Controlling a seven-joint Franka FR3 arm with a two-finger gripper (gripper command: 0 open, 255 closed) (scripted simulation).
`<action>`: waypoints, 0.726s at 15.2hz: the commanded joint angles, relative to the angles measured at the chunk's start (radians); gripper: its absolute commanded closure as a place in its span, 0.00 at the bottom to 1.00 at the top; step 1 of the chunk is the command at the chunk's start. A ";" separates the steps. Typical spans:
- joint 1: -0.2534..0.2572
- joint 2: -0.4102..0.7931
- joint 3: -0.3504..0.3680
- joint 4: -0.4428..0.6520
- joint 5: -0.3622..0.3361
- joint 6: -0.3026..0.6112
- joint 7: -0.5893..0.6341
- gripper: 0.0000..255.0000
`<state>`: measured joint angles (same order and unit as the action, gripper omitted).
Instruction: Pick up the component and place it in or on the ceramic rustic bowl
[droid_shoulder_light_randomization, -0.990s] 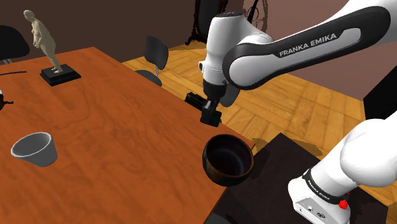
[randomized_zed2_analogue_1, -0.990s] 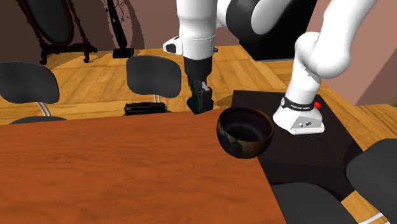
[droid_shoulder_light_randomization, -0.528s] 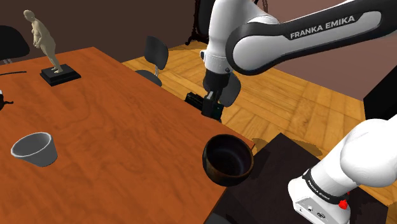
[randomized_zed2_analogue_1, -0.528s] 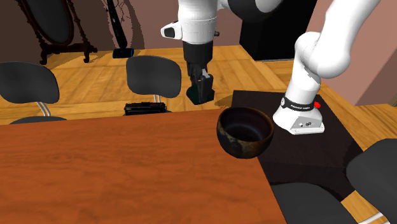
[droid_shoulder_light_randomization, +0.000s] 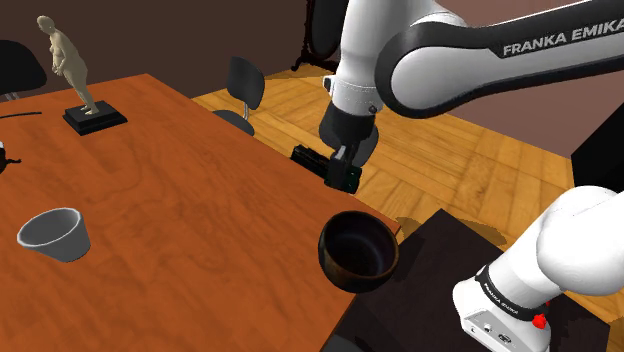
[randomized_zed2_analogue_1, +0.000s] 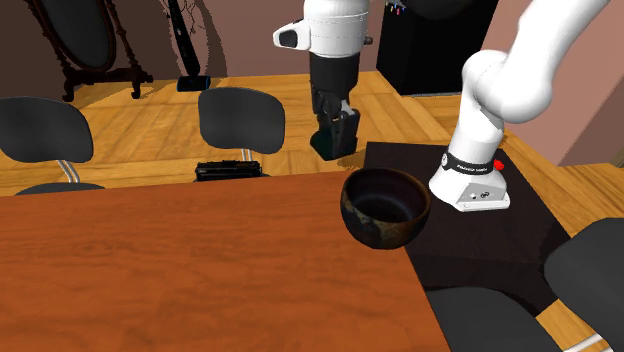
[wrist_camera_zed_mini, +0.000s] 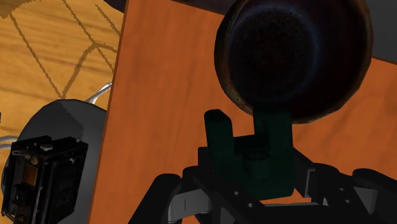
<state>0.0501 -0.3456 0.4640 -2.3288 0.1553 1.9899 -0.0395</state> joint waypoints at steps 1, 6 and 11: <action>0.029 -0.067 0.010 -0.048 0.035 -0.015 0.016 1.00; 0.111 -0.215 0.042 -0.151 0.117 -0.050 0.070 1.00; 0.138 -0.238 0.069 -0.216 0.148 -0.004 0.090 1.00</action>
<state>0.1874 -0.5845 0.5306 -2.5345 0.3010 1.9736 0.0517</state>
